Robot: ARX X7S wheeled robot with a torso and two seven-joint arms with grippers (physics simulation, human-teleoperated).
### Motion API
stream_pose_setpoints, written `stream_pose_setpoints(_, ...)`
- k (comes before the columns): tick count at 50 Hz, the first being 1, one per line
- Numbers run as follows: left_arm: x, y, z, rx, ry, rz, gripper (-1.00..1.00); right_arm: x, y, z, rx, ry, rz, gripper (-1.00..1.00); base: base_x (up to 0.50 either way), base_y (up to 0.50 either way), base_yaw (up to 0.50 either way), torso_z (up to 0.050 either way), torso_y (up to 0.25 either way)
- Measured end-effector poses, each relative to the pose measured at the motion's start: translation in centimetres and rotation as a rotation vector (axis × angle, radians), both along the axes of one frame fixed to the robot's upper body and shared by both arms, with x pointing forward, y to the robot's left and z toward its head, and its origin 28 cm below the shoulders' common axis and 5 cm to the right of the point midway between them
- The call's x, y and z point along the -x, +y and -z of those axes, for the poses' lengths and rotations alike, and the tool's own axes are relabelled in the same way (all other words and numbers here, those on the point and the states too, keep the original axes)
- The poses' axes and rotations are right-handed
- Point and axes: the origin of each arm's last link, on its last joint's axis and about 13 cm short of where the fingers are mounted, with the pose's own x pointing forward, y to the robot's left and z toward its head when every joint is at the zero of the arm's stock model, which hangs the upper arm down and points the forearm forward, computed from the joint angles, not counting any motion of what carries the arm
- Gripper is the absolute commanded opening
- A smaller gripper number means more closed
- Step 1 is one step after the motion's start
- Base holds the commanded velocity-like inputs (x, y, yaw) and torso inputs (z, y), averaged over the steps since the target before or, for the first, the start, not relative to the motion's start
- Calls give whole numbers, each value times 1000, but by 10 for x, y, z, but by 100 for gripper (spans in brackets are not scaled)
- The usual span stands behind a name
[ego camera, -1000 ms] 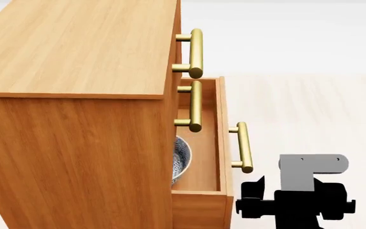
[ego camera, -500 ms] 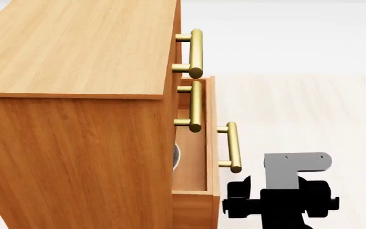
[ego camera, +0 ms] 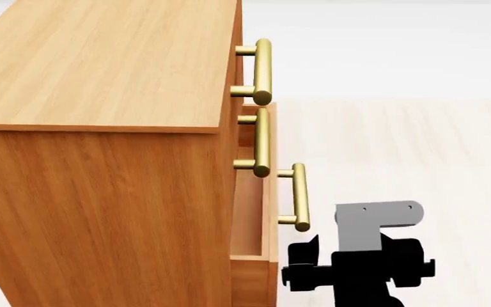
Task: Put the bowl in the bottom drawer of the cabinet and close it.
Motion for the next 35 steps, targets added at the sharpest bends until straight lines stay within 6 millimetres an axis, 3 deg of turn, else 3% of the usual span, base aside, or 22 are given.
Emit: stream_pose_setpoints(35,1,0,-1,6,-2,0,100,-4,18,2,4,8,-50,100,0,0,0,0,0)
